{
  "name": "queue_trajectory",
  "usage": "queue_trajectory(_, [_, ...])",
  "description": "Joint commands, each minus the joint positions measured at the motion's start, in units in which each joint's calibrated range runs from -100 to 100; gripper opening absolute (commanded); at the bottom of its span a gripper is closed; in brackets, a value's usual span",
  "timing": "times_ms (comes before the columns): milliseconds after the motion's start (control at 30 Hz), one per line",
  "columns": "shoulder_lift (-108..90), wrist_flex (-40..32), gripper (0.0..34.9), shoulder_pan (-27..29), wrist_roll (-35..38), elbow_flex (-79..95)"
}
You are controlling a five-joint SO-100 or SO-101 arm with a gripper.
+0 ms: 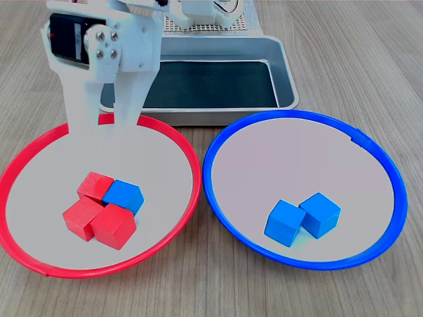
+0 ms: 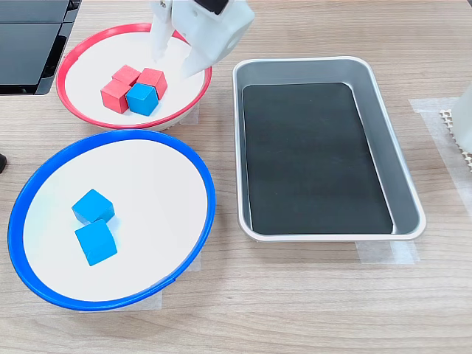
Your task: Relocate any blue block in the red dish to the blue dish, correcting any misplacements.
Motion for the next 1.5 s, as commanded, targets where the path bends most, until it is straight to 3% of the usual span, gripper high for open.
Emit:
queue_trajectory(0, [0.2,0.4,9.8,-1.1,-0.4,-2.9])
queue_trajectory(1100, [9.3,0.9,14.4,-2.9,-4.0,-12.6])
queue_trajectory(1467, [11.1,0.9,13.6,-2.9,-4.7,-13.8])
